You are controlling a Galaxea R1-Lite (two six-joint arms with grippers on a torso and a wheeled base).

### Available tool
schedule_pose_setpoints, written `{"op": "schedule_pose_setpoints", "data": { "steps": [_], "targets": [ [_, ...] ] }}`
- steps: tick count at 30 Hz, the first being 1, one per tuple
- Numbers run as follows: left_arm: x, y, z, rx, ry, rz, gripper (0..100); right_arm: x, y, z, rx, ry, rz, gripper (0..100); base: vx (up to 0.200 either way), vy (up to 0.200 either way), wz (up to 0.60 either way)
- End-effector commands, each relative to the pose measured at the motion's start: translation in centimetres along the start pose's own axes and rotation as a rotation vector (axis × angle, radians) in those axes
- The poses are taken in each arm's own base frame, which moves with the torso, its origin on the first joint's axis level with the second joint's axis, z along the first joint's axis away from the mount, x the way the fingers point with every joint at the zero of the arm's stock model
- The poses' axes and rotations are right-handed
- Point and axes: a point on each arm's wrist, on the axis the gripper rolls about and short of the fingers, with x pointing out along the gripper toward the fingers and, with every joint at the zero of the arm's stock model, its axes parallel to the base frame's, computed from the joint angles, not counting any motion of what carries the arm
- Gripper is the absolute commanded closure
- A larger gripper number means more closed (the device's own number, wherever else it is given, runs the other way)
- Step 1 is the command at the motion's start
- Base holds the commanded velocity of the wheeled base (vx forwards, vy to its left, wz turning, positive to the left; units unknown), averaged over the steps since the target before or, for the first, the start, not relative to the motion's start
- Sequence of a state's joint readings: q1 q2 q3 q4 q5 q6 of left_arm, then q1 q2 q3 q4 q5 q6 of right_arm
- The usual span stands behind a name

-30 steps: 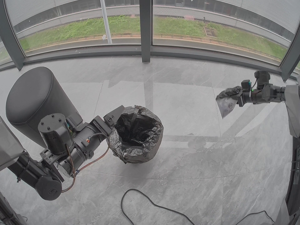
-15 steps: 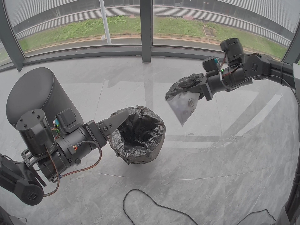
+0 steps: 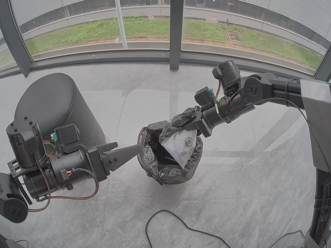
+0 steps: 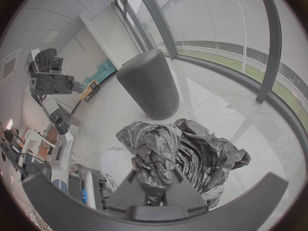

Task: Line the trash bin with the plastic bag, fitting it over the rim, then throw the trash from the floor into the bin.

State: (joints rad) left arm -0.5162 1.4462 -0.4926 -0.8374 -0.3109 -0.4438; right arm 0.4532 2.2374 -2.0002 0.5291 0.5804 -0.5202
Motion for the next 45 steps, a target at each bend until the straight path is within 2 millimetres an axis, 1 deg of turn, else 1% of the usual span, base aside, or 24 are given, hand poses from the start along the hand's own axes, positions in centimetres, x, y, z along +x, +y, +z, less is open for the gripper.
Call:
{"op": "schedule_pose_setpoints", "data": {
  "steps": [1,2,3,4,8,9,10,12,13,16,22,26,27,29,31,32,33,34,35,39,45],
  "targets": [
    [-1.7,-1.2,2.8,0.059,-0.026,-0.049,0,4.3,0.3,-2.1,0.01,0.067,0.071,100,0.2,0.0,0.0],
    [-1.7,-1.2,2.8,0.059,-0.026,-0.049,0,4.3,0.3,-2.1,0.01,0.067,0.071,100,0.2,0.0,0.0],
    [-1.6,-1.5,4.1,0.06,-0.029,-0.057,0,5.0,0.1,-2.7,-0.01,0.082,0.082,100,0.2,0.0,0.0],
    [-1.6,-1.6,4.4,0.063,-0.039,-0.058,0,5.1,0.1,-2.9,-0.013,0.09,0.087,100,0.2,0.0,0.0],
    [-1.6,-1.9,4.9,0.073,-0.061,-0.064,0,5.1,0.6,-3.5,-0.016,0.143,0.126,100,0.2,0.0,0.0],
    [-1.7,-2.0,5.0,0.075,-0.063,-0.065,0,5.1,0.6,-3.6,-0.015,0.148,0.13,100,0.0,0.0,0.0],
    [-1.7,-2.0,5.1,0.075,-0.068,-0.065,0,5.7,0.8,-4.0,-0.015,0.165,0.146,100,0.0,0.0,0.0],
    [-1.7,-2.0,5.1,0.075,-0.068,-0.065,0,5.7,0.8,-4.0,-0.015,0.165,0.146,100,0.0,0.0,0.0],
    [-1.8,-2.1,5.5,0.081,-0.088,-0.066,0,7.3,1.1,-4.8,-0.04,0.185,0.168,100,0.0,0.0,0.0],
    [-2.1,-2.4,5.9,0.096,-0.132,-0.076,0,8.6,1.1,-5.8,-0.053,0.209,0.186,100,0.0,0.0,0.0],
    [-2.5,-2.6,6.4,0.107,-0.193,-0.041,0,10.3,0.8,-7.7,-0.076,0.244,0.215,100,0.0,0.0,0.0],
    [-3.1,-3.0,6.7,0.113,-0.22,-0.04,0,10.6,0.7,-8.0,-0.089,0.278,0.184,100,0.0,0.0,0.0],
    [-3.3,-3.1,6.7,0.114,-0.223,-0.041,0,10.6,0.7,-8.0,-0.092,0.281,0.178,0,0.0,0.0,0.0],
    [-3.6,-3.2,6.7,0.114,-0.228,-0.043,0,10.8,0.4,-8.0,-0.108,0.272,0.154,0,0.0,0.0,0.0],
    [-4.0,-3.3,6.5,0.115,-0.23,-0.044,0,12.1,-0.6,-8.0,-0.162,0.197,0.094,0,0.0,0.0,0.0],
    [-4.0,-3.3,6.5,0.115,-0.23,-0.044,0,12.1,-0.6,-8.0,-0.162,0.197,0.094,0,0.0,0.0,0.0],
    [-4.1,-3.2,6.3,0.113,-0.224,-0.042,0,13.1,-1.4,-8.0,-0.195,0.126,0.042,0,0.0,0.0,0.0],
    [-4.1,-3.2,6.3,0.113,-0.224,-0.042,0,13.1,-1.4,-8.0,-0.195,0.126,0.042,0,0.0,0.0,0.0],
    [-4.2,-3.1,6.0,0.108,-0.216,-0.038,0,13.8,-1.9,-7.9,-0.217,0.075,0.003,0,0.0,0.0,0.0],
    [-4.3,-3.0,5.7,0.106,-0.21,-0.035,0,13.6,-1.9,-7.7,-0.223,0.071,-0.004,0,0.0,0.0,0.0],
    [-5.0,-2.9,4.8,0.1,-0.194,-0.028,0,12.4,-2.6,-7.5,-0.224,0.073,-0.018,0,0.0,0.0,0.0]
  ]
}}
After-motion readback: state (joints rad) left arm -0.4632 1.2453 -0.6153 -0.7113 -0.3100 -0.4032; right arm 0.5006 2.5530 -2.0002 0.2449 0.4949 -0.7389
